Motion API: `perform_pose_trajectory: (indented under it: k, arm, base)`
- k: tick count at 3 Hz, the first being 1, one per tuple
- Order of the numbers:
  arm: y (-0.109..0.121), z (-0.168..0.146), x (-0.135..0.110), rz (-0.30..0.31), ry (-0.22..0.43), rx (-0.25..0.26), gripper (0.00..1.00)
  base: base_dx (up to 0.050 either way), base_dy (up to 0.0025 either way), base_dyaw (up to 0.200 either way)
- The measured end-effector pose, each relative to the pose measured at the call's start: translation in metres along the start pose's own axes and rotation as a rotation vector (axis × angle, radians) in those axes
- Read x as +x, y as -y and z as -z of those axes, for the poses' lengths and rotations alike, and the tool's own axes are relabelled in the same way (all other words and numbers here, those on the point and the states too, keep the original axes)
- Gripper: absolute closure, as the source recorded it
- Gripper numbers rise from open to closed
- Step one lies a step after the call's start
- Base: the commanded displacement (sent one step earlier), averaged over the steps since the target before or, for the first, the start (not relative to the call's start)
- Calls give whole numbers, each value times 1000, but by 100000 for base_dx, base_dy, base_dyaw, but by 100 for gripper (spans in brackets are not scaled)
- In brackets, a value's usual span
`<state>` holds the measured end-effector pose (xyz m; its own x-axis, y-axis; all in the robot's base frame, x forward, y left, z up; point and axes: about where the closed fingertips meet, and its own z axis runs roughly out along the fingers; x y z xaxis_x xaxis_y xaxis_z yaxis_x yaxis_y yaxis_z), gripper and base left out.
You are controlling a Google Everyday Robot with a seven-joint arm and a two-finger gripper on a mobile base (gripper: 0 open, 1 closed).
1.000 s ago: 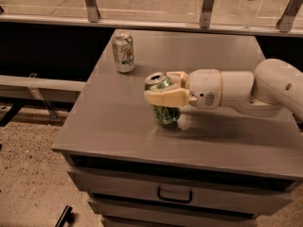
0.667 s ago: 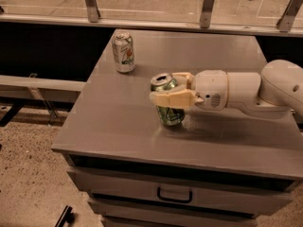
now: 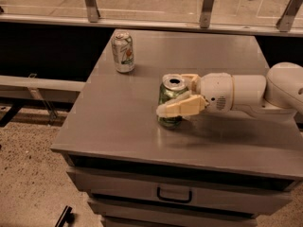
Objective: Place green can upright
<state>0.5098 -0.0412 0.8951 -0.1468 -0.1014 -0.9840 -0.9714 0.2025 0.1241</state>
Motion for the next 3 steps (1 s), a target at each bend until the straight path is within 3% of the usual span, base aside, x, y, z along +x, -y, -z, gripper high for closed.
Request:
perform_pose_trajectory:
  k: [1,2,3]
  arm:
    - [2,22,-4,27,-74,6,0]
    - [4,54,-22,82,-194,10,0]
    - [4,54,-22,82,-194,10,0]
  base:
    - [0,0,0]
    - [0,0,0]
    - [0,0,0]
